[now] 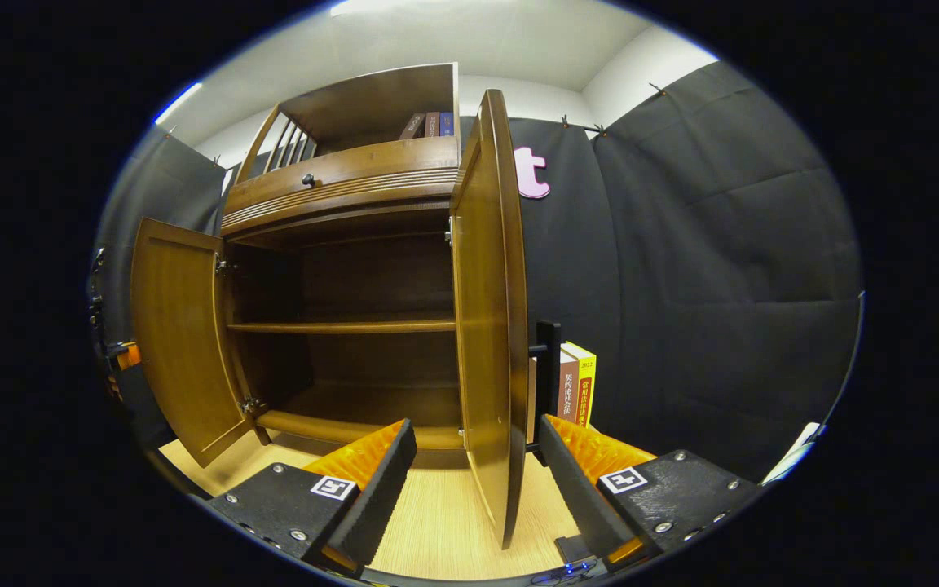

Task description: Open the right door of the double-door shoe cabinet with the right hand, and open the left door with the left hand.

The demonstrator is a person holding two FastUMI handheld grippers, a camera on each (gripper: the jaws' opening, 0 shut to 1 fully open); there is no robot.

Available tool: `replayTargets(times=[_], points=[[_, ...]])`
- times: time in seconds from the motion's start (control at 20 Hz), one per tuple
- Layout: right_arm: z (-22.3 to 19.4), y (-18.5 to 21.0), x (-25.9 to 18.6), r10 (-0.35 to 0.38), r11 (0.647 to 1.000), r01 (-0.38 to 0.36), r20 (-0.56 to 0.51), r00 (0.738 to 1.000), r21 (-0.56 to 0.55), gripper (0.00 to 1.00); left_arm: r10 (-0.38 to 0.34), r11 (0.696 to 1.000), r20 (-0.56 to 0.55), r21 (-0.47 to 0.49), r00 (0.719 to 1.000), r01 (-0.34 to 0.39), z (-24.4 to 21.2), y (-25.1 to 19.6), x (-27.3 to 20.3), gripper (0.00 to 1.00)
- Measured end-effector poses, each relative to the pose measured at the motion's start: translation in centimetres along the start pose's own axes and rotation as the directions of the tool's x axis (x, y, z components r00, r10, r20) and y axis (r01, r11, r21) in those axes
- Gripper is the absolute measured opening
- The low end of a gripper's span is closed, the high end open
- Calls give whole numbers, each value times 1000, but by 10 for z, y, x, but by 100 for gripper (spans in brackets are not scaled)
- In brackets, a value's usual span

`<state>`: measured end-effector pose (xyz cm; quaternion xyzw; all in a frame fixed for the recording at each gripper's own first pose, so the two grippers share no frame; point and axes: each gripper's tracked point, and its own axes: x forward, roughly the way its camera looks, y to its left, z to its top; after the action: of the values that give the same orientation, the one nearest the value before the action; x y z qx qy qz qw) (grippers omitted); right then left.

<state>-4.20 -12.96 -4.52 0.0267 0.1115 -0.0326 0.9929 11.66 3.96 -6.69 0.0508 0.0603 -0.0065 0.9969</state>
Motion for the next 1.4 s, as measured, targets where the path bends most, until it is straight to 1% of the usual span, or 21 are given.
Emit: replayTargets(times=[0.15,0.35,0.45,0.5,0.55,0.6,0.7,0.75,0.8,0.85,0.9,0.95,1.0,1.05,1.15,1.2,1.3,1.35,1.4], points=[[5,3,2,-4,1000,4,4,1000,6,93,-69,997,9,-40,998,70,0,21,6,9],[12,4,5,-19,1000,18,21,1000,20,93,-141,990,3,-19,990,141,-2,24,6,9],[12,3,7,-27,999,27,18,999,19,93,-166,985,19,-37,986,167,-1,31,5,8],[12,5,7,-28,999,28,19,999,20,93,-177,983,21,-50,984,178,-1,33,5,7],[13,5,7,-31,999,31,21,999,20,93,-181,981,15,-63,983,181,-3,34,2,0],[14,5,7,-35,999,34,23,999,21,93,-181,981,10,-64,983,181,-4,36,-2,10],[15,7,5,-39,999,38,31,999,30,93,-154,988,14,-31,988,154,-1,44,-6,10],[15,8,5,-41,999,39,35,999,35,93,-126,992,6,-24,992,126,-4,47,-13,10],[15,8,5,-46,998,45,40,998,39,100,-91,996,-14,-25,996,91,-5,53,-23,14],[15,8,4,-52,998,51,42,998,39,100,-53,998,-28,-26,998,52,-9,60,-36,14],[15,7,6,-58,998,56,46,997,36,100,-29,999,-25,-26,999,29,-6,60,-49,14],[16,7,8,-62,998,61,48,997,35,94,-12,999,-13,-31,1000,11,3,56,-62,15],[16,7,10,-66,997,65,48,997,33,94,4,999,0,-36,1000,-4,10,49,-69,11],[16,6,12,-67,997,65,46,997,33,100,23,999,21,-46,1000,-22,20,43,-72,9],[16,9,14,-54,998,53,46,997,27,100,30,997,40,-78,999,-26,28,15,-68,9],[16,9,14,-50,999,49,48,998,23,94,42,996,39,-77,998,-39,30,3,-63,9],[15,9,14,-43,999,42,53,998,12,94,49,995,32,-91,998,-46,27,-22,-50,10],[14,9,13,-40,999,40,54,998,8,94,45,993,33,-115,998,-41,27,-37,-44,18],[14,8,11,-40,999,40,57,998,6,94,50,990,28,-136,998,-46,24,-48,-37,12]])
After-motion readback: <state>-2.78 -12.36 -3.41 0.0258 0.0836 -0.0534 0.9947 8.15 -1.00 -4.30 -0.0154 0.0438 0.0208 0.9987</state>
